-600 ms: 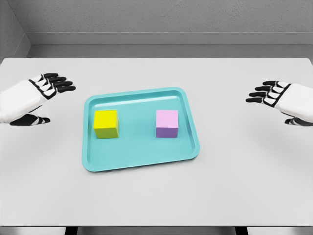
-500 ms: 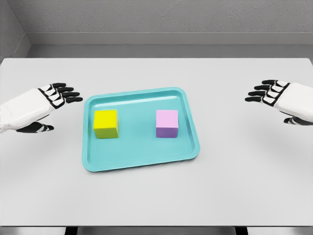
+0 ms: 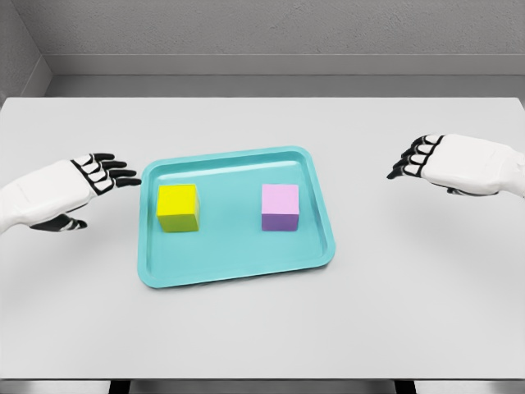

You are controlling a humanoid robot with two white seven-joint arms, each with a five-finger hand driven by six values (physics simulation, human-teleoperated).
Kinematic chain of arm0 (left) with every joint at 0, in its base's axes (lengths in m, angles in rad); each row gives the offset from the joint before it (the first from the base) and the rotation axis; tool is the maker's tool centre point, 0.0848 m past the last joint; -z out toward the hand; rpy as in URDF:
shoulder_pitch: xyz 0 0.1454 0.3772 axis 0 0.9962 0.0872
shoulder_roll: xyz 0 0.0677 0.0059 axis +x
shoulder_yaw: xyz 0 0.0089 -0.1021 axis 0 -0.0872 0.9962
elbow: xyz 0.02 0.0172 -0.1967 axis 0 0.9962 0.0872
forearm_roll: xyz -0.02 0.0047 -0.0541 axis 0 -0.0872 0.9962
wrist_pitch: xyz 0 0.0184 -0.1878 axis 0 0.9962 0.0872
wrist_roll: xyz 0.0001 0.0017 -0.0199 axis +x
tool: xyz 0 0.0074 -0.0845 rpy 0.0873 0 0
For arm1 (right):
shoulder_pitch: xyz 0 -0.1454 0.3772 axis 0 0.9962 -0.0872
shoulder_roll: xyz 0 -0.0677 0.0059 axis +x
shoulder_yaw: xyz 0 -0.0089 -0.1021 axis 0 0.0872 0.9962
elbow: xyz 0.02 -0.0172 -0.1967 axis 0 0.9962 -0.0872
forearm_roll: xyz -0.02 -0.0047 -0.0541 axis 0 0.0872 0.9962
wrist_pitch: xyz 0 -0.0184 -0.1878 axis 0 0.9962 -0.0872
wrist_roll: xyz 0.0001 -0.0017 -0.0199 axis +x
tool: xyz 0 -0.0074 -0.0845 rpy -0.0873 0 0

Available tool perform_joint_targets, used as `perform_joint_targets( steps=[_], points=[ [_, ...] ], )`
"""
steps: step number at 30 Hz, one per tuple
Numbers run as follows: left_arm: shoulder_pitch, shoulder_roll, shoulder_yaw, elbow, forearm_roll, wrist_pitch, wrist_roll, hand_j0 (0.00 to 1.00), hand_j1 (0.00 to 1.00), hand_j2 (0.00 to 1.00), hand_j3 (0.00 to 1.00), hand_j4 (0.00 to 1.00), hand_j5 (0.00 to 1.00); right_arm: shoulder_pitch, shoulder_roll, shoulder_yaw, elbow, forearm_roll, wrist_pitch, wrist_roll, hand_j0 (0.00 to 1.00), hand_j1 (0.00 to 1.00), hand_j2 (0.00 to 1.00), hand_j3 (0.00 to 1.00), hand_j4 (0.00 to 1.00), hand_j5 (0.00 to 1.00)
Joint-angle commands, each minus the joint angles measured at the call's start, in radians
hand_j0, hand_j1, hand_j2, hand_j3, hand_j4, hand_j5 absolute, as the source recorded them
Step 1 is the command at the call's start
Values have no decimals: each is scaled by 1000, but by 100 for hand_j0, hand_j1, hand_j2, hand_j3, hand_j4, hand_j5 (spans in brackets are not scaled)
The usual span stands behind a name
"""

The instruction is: Push two cubes

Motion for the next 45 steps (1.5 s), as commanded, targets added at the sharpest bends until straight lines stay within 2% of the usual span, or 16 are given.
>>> perform_joint_targets(
  steps=[1,3,4,8,15,17,20,26,32,45],
  points=[
    [0,2,-1,1,-21,1,-12,100,100,100,100,100,100,-2,79,34,51,35,2,30,79,79,79,79,79,79],
    [0,3,1,3,-56,1,-12,100,100,100,100,100,100,-21,127,38,122,55,2,30,78,78,78,78,78,78],
    [0,3,1,3,-76,1,-13,94,94,94,94,94,94,-23,147,38,149,56,2,30,76,76,76,76,76,76],
    [-25,-6,1,21,-161,1,-13,84,84,84,84,84,84,-25,193,60,165,58,2,30,75,75,75,75,75,75],
    [-26,-5,-6,24,-161,1,-25,73,73,73,73,73,73,-41,202,83,142,73,2,30,73,73,73,73,73,73],
    [-26,-5,-7,26,-165,1,-25,73,73,73,73,73,73,-64,200,101,111,75,2,30,72,72,72,72,72,72],
    [-57,-8,-42,40,-179,1,-32,73,73,73,73,73,73,-81,202,138,109,75,2,30,72,72,72,72,72,72],
    [-192,-51,-190,113,-191,1,-55,74,74,74,74,74,74,-94,223,172,111,88,2,30,72,72,72,72,72,72],
    [-213,-51,-228,112,-190,1,-73,75,75,75,75,75,75,-106,228,195,109,99,2,30,72,72,72,72,72,72],
    [-229,-63,-230,112,-190,1,-76,75,75,75,75,75,75,-132,269,238,116,131,2,30,72,72,72,72,72,72]
  ],
)
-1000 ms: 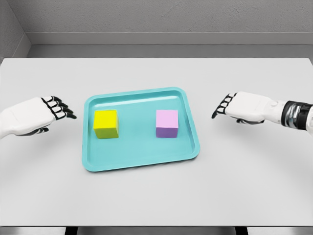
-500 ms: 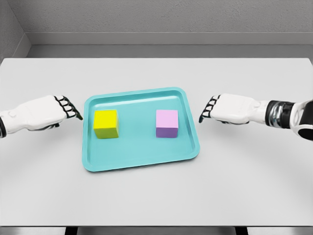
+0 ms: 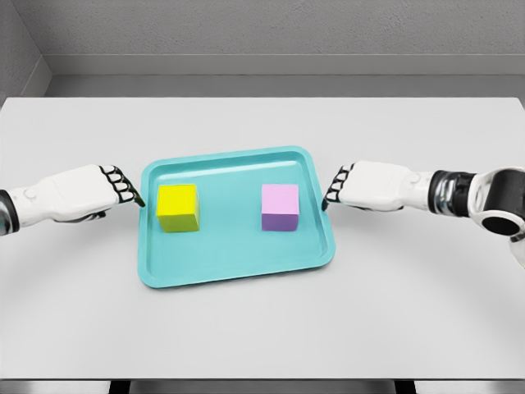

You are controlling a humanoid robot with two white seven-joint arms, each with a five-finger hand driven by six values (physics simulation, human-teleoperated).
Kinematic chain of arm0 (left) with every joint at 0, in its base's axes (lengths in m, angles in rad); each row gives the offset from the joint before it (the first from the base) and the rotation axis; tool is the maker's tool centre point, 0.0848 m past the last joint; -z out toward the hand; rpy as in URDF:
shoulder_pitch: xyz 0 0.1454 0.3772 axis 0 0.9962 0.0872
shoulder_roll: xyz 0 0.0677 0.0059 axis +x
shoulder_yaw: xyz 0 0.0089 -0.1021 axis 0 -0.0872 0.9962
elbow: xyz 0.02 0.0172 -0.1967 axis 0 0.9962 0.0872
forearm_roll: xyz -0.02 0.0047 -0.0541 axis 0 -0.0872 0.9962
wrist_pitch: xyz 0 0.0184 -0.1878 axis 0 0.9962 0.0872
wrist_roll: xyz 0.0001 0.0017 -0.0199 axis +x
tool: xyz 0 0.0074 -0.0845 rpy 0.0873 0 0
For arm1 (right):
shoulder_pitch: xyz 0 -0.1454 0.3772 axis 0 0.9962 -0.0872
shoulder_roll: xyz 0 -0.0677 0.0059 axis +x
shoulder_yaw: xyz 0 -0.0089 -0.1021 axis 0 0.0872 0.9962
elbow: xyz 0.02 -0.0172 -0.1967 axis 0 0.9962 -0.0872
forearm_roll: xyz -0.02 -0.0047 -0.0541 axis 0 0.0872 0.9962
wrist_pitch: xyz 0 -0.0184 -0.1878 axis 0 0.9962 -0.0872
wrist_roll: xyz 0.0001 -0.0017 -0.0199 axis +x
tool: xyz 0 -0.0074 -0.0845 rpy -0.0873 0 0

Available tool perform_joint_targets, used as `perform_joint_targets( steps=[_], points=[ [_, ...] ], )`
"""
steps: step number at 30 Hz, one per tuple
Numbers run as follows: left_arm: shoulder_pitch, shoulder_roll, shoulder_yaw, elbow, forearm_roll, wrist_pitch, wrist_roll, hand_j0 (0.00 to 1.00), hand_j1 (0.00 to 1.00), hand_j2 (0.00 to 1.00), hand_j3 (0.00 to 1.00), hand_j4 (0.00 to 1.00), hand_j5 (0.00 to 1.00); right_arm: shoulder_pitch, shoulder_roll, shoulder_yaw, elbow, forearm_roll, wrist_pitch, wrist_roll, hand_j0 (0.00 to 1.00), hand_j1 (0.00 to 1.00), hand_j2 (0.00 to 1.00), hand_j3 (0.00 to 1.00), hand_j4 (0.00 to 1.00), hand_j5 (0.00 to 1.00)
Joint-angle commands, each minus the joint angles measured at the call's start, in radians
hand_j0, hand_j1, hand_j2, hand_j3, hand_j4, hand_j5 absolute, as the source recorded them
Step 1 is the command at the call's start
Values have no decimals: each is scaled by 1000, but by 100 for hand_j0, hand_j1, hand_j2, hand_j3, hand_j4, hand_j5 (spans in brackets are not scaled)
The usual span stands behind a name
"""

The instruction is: Push two cubes

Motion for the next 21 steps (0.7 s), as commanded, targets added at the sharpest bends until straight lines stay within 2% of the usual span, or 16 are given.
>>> perform_joint_targets(
  steps=[1,5,9,14,21],
  points=[
    [0,-5,0,2,5,1,-7,75,75,75,75,75,75,0,6,21,1,1,2,0,72,72,72,72,72,72],
    [-5,-14,-1,2,5,1,-14,75,75,75,75,75,75,-8,8,36,4,10,2,0,72,72,72,72,72,72],
    [-5,-34,-1,-2,5,1,-28,75,75,75,75,75,75,-23,37,52,28,22,2,0,72,72,72,72,72,72],
    [-5,-36,-1,-11,6,1,-30,75,75,75,75,75,75,-41,45,52,27,28,2,0,72,72,72,72,72,72],
    [-6,-43,-1,-23,6,1,-40,75,75,75,75,75,75,-64,52,98,21,40,2,0,72,72,72,72,72,72]
  ],
)
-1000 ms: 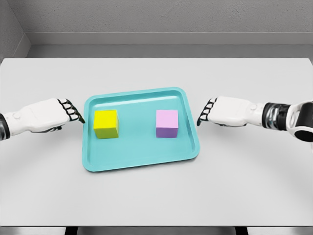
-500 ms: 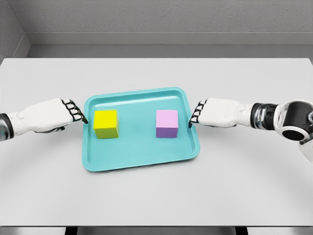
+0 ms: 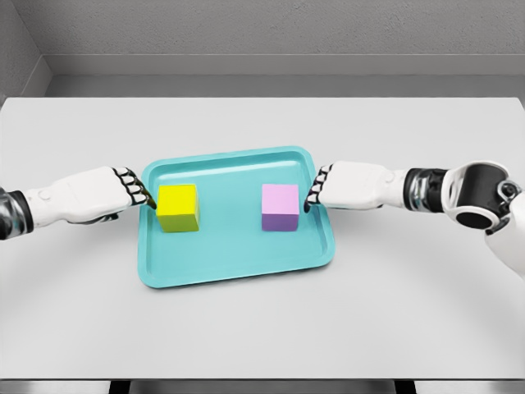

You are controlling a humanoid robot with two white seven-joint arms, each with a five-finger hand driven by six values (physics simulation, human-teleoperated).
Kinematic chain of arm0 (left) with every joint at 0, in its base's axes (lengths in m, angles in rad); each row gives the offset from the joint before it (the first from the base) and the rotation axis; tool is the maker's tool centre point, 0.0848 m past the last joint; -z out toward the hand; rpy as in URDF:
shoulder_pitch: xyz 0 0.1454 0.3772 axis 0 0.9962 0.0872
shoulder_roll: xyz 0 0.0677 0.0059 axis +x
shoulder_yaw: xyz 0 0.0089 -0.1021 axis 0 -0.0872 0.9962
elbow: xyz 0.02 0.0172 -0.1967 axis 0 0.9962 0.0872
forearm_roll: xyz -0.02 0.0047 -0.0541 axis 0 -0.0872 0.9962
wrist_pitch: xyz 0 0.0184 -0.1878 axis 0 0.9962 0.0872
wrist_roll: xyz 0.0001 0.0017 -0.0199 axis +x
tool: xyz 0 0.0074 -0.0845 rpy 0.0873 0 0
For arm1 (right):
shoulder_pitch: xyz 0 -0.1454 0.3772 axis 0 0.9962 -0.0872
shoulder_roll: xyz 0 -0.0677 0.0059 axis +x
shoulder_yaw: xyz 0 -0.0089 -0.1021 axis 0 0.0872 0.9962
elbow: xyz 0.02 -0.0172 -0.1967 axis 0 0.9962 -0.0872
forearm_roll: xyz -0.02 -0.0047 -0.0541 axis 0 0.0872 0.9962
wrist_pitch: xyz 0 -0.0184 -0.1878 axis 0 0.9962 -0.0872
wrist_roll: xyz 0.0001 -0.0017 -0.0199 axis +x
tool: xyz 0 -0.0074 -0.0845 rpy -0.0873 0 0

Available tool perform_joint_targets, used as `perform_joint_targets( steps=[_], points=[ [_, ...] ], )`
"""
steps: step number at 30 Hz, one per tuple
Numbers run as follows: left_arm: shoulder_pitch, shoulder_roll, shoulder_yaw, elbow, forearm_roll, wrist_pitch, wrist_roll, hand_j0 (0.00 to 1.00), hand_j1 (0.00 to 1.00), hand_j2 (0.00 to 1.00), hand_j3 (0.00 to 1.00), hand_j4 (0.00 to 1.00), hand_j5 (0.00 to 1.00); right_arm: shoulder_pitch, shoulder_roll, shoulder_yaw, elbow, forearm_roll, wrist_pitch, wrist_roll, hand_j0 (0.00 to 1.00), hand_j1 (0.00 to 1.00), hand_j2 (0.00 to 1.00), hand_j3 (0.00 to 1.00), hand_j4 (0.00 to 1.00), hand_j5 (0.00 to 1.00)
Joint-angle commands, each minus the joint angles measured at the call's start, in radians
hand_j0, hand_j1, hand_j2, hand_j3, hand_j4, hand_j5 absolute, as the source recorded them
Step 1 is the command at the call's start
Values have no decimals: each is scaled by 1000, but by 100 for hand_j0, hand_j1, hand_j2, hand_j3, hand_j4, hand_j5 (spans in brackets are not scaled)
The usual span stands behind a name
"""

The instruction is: Push two cubes

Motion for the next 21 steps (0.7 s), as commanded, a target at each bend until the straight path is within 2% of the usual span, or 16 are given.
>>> perform_joint_targets(
  steps=[1,21],
  points=[
    [0,-3,1,-7,5,1,-7,75,75,75,75,75,75,0,1,17,-1,-1,2,0,72,72,72,72,72,72],
    [-32,-93,1,-23,2,1,-88,75,75,75,75,75,75,-64,43,95,4,9,2,0,72,72,72,72,72,72]
  ],
)
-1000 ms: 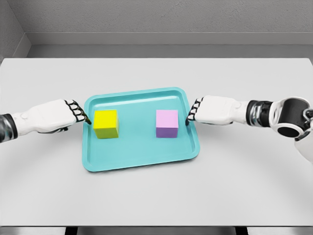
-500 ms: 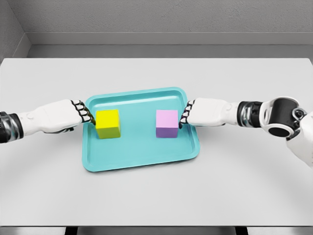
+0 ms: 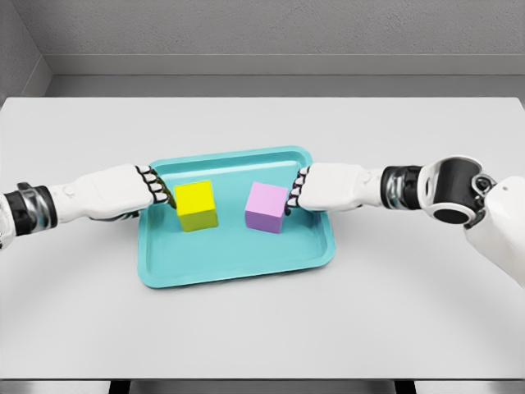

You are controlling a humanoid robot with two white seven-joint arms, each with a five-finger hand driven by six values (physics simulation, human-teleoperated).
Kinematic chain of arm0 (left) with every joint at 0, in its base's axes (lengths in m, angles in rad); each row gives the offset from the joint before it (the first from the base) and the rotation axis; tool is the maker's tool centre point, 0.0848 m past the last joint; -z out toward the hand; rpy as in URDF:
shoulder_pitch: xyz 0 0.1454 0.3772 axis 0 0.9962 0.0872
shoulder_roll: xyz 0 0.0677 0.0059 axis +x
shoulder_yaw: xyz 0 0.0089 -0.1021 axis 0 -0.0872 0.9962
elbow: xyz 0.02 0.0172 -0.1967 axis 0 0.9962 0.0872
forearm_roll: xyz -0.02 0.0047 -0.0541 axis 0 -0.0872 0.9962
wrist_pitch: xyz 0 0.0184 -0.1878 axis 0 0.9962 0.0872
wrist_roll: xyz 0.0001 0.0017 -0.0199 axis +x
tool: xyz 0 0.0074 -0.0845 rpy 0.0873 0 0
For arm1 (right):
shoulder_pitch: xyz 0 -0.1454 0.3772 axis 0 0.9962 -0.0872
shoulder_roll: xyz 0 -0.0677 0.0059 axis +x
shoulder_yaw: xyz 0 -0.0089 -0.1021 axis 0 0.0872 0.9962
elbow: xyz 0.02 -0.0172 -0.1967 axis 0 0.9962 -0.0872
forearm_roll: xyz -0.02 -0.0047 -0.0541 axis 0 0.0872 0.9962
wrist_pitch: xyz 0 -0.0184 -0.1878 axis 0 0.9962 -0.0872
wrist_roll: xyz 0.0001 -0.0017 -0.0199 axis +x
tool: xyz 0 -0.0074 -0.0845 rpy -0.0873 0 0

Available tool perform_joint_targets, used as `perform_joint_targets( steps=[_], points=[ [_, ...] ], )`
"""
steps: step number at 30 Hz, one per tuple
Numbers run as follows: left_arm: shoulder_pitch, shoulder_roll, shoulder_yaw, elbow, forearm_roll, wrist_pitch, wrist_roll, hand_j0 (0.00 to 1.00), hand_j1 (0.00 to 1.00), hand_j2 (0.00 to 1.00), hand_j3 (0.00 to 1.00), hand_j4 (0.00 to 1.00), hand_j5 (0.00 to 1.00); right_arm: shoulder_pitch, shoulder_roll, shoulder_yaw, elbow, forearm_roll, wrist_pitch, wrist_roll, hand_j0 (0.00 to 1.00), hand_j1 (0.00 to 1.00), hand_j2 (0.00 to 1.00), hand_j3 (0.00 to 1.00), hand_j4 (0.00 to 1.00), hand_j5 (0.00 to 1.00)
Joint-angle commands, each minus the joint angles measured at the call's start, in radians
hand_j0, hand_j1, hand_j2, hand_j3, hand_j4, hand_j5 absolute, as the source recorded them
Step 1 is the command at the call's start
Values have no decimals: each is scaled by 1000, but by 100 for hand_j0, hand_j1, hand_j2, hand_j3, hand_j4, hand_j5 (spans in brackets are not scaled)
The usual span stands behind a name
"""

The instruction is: Push two cubes

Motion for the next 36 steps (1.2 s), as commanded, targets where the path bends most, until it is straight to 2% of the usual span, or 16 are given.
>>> perform_joint_targets(
  steps=[1,4,12,17,24,36],
  points=[
    [-2,-11,1,-5,3,1,-12,74,74,74,74,74,74,0,2,8,2,-3,2,0,72,72,72,72,72,72],
    [-6,-23,1,-5,2,1,-22,74,74,74,74,74,74,-14,3,16,7,-3,2,0,72,72,72,72,72,72],
    [-11,-32,1,-10,2,1,-38,74,74,74,74,74,74,-54,39,44,77,3,2,0,72,72,72,72,72,72],
    [-15,-37,-1,-27,2,1,-49,74,74,74,74,74,74,-72,39,44,85,3,2,0,72,72,72,72,72,72],
    [-23,-54,-3,-27,-7,1,-52,74,74,74,74,74,74,-101,40,44,154,3,2,0,72,72,72,72,72,72],
    [-28,-68,-4,-27,-24,1,-59,74,74,74,74,74,74,-127,85,59,182,5,2,0,72,72,72,72,72,72]
  ],
)
